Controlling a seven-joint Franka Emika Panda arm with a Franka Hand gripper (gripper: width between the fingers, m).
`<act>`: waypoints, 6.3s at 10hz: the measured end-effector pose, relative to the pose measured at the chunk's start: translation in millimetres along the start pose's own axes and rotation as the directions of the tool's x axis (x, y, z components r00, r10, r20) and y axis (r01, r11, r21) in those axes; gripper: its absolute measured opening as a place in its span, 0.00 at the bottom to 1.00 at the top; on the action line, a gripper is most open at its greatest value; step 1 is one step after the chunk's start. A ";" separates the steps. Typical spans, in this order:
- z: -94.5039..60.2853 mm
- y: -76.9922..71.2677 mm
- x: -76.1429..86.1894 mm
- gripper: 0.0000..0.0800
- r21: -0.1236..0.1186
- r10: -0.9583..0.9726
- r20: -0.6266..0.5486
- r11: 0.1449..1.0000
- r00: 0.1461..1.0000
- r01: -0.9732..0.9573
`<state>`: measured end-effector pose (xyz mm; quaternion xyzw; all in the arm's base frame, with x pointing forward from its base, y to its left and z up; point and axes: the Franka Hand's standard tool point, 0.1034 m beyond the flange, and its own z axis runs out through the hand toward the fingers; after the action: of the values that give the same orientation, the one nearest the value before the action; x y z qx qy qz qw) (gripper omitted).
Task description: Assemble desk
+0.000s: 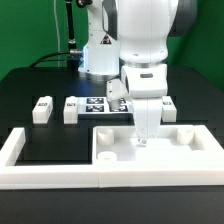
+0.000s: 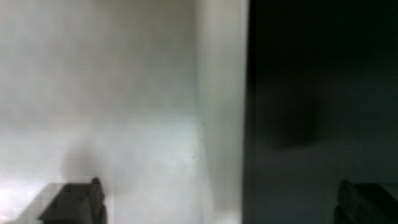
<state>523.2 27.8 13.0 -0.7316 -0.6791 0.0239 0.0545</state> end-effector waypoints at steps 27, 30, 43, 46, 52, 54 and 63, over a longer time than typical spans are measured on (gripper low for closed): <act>-29.9 -64.4 82.3 0.81 0.022 0.785 0.617 0.060 0.060 -0.998; -15.2 -70.0 76.0 0.81 0.013 0.644 0.763 0.057 0.047 -0.998; 18.5 -87.0 82.8 0.35 0.016 0.661 0.748 0.069 0.057 -0.998; 18.5 -87.1 82.8 0.36 0.016 0.661 0.748 0.069 0.057 -0.998; -43.3 -61.4 72.0 0.36 0.076 0.668 0.735 0.096 0.120 -0.993; -87.2 -52.2 70.0 0.36 0.080 0.681 0.721 0.099 0.126 -0.992; -161.4 22.0 80.8 0.36 0.085 0.964 0.161 0.201 0.213 -0.976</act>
Offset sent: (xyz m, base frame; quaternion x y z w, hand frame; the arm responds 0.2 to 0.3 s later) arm 0.0007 -0.0057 0.0363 -0.0075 -0.0824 0.0781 0.9935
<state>568.7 99.0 174.0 -0.9864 -0.0674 0.1358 0.0642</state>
